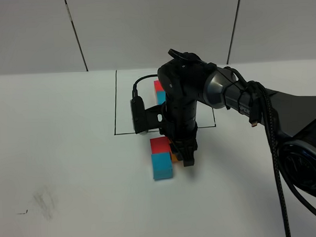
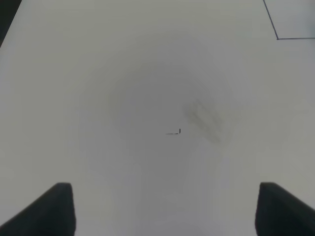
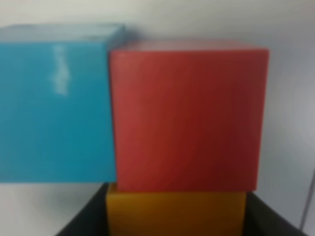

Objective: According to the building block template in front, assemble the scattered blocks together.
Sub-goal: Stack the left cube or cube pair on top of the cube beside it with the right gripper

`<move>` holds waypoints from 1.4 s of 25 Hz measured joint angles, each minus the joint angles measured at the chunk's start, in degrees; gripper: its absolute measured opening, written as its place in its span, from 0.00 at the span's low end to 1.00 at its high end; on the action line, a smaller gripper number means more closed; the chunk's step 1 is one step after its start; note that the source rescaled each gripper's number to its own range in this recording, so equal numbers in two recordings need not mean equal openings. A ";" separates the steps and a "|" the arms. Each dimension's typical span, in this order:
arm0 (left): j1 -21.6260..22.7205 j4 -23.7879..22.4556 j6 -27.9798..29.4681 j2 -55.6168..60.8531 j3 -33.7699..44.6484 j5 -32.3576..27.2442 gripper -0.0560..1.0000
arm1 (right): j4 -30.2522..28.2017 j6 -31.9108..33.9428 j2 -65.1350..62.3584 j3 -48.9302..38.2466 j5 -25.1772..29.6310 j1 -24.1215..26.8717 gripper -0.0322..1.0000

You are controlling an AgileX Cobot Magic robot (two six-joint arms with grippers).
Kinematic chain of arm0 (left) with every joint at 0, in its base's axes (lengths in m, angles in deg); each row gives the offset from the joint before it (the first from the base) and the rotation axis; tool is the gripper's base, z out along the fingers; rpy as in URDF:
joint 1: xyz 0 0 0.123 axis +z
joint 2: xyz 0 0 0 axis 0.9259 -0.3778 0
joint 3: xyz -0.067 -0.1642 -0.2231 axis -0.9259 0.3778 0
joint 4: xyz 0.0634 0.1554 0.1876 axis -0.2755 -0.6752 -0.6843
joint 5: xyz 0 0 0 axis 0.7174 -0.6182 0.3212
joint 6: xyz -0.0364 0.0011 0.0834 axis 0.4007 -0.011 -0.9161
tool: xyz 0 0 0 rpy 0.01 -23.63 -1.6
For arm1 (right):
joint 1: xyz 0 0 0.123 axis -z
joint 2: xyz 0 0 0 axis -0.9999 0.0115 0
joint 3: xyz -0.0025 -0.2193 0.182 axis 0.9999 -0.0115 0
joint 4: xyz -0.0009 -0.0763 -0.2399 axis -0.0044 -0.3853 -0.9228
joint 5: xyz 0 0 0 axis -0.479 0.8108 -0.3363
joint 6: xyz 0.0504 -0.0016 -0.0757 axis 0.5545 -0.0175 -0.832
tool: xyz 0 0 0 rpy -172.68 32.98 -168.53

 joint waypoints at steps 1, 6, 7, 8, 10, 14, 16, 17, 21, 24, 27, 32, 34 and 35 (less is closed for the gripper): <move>0.00 0.00 0.00 0.00 0.00 0.00 0.80 | 0.18 0.00 0.44 0.00 0.00 0.08 0.03; 0.00 0.00 0.00 0.00 0.00 0.00 0.80 | 1.82 -0.06 1.64 -0.09 -0.11 0.64 0.03; 0.00 0.00 0.00 0.00 0.00 0.00 0.80 | 1.82 -0.06 1.65 -0.09 -0.11 0.64 0.03; 0.00 0.00 0.00 0.00 0.00 0.00 0.80 | 1.82 -0.06 1.65 -0.09 -0.17 0.64 0.03; 0.00 0.00 0.00 0.00 0.00 0.00 0.80 | 1.82 -0.02 1.65 -0.09 -0.17 0.64 0.03; 0.00 0.00 0.00 0.00 0.00 0.00 0.80 | 1.82 -0.02 1.65 -0.09 -0.17 0.64 0.03; 0.00 0.00 0.00 0.00 0.00 0.00 0.80 | 1.82 -0.02 1.65 -0.09 -0.17 0.64 0.03; 0.00 0.00 0.00 0.00 0.00 0.00 0.80 | 1.82 -0.02 1.65 -0.09 -0.17 0.64 0.03; 0.00 0.00 0.00 0.00 0.00 0.00 0.80 | 1.82 0.01 1.65 -0.09 0.00 0.64 0.03; 0.00 0.00 0.00 0.00 0.00 0.00 0.80 | 1.82 0.01 1.65 -0.09 0.07 0.75 0.03; 0.00 0.00 0.00 0.00 0.00 0.00 0.80 | 2.19 0.01 1.65 -0.09 0.07 0.81 0.06; 0.00 0.00 0.00 0.00 0.00 0.00 0.80 | 2.42 0.21 1.76 -0.09 -0.06 0.81 0.59; 0.00 0.00 0.00 0.00 0.00 0.00 0.80 | 2.42 1.20 1.76 -0.09 -0.71 0.81 0.82; 0.00 0.00 0.00 0.00 0.00 0.00 0.80 | 2.42 1.84 1.76 -0.09 -1.02 0.81 0.89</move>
